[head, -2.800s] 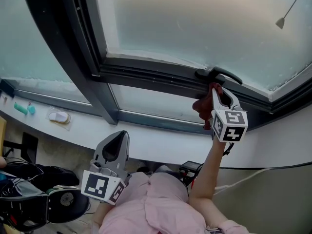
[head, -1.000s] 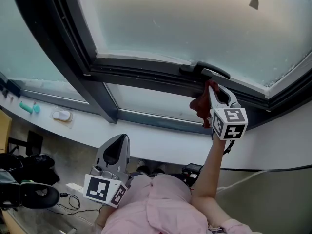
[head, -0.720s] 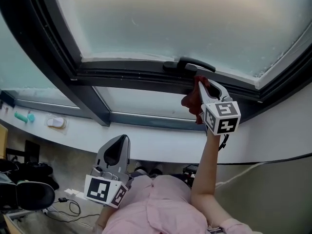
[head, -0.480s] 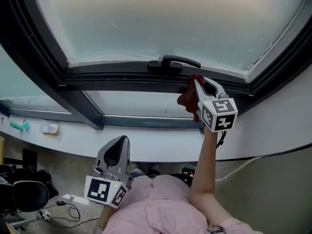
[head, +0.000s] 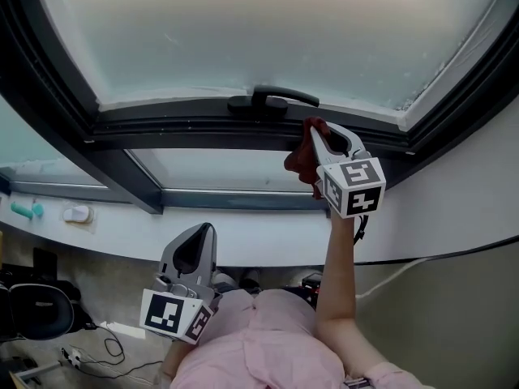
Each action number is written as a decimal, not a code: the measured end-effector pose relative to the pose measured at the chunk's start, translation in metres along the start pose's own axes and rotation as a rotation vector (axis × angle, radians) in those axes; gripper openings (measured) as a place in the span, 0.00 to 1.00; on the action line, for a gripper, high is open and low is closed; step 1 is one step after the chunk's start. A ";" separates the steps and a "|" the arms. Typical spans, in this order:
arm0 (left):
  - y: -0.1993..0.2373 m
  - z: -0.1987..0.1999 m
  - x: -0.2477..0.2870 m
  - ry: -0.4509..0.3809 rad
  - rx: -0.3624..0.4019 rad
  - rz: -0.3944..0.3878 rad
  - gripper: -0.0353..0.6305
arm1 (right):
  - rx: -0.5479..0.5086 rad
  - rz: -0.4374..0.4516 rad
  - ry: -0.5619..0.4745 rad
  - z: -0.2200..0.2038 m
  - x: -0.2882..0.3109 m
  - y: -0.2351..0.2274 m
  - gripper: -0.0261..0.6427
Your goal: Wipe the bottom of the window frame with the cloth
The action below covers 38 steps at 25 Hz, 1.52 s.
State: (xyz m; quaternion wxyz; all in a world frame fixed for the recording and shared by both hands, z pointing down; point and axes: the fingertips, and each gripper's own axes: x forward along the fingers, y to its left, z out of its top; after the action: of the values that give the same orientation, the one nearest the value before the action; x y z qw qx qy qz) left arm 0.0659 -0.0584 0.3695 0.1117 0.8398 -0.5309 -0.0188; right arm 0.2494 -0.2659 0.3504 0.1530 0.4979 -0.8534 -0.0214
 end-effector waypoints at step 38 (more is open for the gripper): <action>-0.010 0.009 0.012 -0.032 0.014 -0.004 0.05 | 0.069 -0.056 0.001 -0.018 -0.024 -0.053 0.12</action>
State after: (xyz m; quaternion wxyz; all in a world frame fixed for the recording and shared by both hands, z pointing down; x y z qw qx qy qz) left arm 0.0790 -0.0669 0.3601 0.0972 0.8414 -0.5309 -0.0285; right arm 0.3103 -0.2695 0.3520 0.1356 0.5264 -0.8393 0.0039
